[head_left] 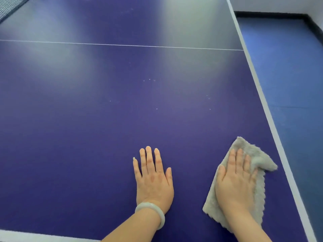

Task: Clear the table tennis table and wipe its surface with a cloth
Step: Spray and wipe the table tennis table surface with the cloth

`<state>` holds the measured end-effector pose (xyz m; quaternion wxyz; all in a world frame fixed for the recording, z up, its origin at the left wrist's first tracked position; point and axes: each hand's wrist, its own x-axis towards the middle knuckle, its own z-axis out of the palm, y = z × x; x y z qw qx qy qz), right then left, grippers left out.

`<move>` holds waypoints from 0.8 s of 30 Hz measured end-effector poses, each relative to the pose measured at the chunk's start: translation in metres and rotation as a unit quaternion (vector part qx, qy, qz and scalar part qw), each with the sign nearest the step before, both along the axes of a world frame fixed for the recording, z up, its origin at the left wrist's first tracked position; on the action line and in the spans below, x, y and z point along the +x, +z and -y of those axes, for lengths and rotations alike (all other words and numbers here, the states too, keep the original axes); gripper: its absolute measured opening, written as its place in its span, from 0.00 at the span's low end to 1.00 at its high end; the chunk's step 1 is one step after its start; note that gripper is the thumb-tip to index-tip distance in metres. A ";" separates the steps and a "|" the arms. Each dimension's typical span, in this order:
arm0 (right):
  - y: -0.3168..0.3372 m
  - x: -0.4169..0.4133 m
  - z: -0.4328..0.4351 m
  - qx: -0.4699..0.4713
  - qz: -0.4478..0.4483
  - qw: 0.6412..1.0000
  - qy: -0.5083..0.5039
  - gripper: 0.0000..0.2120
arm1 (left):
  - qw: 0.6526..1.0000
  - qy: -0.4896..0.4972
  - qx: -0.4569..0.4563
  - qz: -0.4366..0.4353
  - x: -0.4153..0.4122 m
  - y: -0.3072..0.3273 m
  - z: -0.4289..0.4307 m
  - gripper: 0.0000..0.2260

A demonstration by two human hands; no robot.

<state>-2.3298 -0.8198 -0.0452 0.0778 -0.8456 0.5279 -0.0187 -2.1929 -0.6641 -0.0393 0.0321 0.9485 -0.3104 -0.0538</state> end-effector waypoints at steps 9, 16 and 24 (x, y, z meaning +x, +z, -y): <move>0.004 0.101 0.003 -0.005 -0.009 0.998 0.066 0.30 | 0.998 -0.015 -0.053 -0.029 0.006 0.003 -0.008 0.28; 0.004 0.111 0.018 0.008 -0.011 0.999 0.042 0.31 | 0.995 0.032 -0.096 0.001 0.098 0.009 0.015 0.28; 0.004 0.115 0.043 0.008 -0.007 0.999 -0.051 0.31 | 0.987 0.149 0.012 -0.061 0.147 0.011 0.079 0.34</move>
